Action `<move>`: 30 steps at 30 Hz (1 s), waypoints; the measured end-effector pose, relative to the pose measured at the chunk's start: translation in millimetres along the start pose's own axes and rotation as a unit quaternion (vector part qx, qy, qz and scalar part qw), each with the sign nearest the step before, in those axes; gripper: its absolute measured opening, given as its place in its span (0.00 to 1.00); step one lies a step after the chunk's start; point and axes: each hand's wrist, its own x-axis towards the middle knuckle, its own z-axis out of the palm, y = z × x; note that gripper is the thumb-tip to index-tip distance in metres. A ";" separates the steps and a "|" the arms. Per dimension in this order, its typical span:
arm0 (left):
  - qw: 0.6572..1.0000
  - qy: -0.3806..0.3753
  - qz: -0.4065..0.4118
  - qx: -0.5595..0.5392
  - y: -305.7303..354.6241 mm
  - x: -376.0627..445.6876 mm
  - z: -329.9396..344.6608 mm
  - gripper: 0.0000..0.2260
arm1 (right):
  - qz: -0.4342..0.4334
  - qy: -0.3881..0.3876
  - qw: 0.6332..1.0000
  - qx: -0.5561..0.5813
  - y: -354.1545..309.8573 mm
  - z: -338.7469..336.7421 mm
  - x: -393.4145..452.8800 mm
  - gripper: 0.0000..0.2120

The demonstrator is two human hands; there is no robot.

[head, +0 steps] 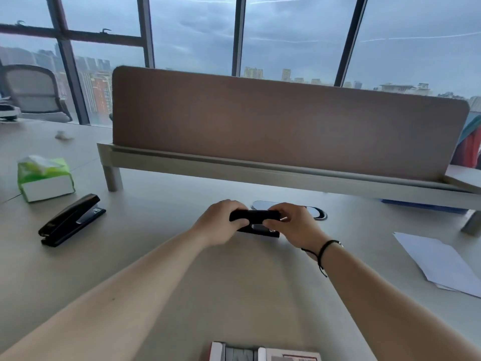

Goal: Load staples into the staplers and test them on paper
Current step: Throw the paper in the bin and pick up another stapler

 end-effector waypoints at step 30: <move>0.909 0.354 -0.191 0.109 -137.9 -117.9 -146.9 0.12 | -0.176 -0.063 0.979 -0.087 -140.9 147.6 34.2 0.20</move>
